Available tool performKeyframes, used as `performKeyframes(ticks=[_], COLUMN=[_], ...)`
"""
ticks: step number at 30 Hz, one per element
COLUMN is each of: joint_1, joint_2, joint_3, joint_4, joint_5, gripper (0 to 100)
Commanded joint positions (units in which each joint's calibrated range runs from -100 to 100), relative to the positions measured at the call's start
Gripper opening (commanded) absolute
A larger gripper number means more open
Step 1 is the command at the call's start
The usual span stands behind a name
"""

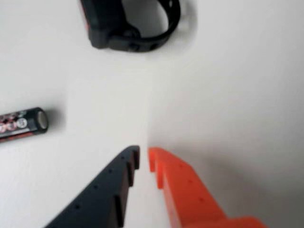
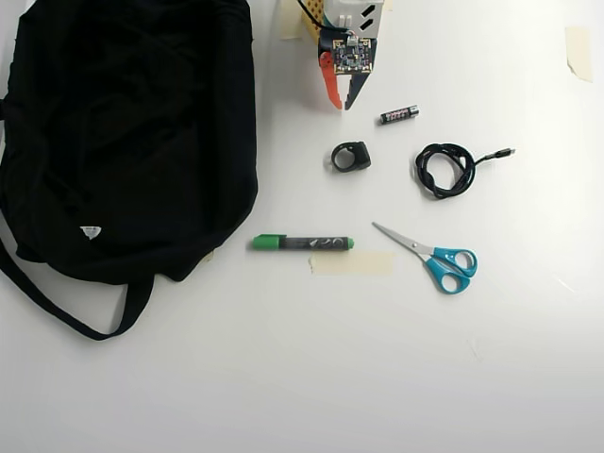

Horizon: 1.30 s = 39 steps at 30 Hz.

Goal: Put the green marker into the black bag

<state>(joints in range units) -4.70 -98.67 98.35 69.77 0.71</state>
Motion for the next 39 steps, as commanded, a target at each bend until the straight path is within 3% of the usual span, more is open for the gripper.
performKeyframes(ticks=[1,18,39], joint_1=[0.29,0.29,-0.16], joint_2=[-1.00,-0.83,8.96], joint_3=[0.93,-3.56,-11.38], joint_4=[2.49,0.00,-16.28], joint_5=[-0.08,-0.18,-0.18], gripper=[2,2,2])
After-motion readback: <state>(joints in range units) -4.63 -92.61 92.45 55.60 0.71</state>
